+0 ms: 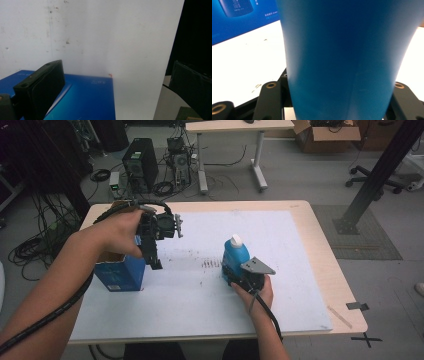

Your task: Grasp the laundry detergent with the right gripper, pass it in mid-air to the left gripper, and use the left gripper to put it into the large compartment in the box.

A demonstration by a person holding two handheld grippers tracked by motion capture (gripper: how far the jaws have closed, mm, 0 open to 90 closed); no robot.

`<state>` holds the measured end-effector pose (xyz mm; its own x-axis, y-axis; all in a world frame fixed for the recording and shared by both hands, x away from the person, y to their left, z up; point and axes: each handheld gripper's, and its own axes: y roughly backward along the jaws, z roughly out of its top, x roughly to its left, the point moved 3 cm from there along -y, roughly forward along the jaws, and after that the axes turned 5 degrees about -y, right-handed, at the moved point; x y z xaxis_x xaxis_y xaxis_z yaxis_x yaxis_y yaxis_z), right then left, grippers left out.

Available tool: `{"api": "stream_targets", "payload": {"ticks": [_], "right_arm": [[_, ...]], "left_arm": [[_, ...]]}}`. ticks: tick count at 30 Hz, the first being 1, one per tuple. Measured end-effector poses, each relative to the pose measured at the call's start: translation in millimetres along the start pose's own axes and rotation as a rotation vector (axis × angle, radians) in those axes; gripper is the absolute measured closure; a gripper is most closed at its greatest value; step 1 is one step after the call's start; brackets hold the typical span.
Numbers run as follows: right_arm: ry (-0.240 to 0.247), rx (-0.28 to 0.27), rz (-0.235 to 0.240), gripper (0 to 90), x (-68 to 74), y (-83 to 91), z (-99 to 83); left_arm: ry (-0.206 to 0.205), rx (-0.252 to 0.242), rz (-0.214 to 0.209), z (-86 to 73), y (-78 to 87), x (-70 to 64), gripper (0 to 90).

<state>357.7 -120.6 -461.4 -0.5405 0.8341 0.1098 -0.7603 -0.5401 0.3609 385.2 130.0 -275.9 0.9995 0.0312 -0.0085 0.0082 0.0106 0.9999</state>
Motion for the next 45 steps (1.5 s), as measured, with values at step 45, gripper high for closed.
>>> {"api": "stream_targets", "payload": {"ticks": [45], "right_arm": [[0.133,-0.047,0.370,43.5,-9.8,40.7,62.9]], "left_arm": [[-0.025,-0.016,-0.013,13.5,21.3,0.8,0.3]]}}
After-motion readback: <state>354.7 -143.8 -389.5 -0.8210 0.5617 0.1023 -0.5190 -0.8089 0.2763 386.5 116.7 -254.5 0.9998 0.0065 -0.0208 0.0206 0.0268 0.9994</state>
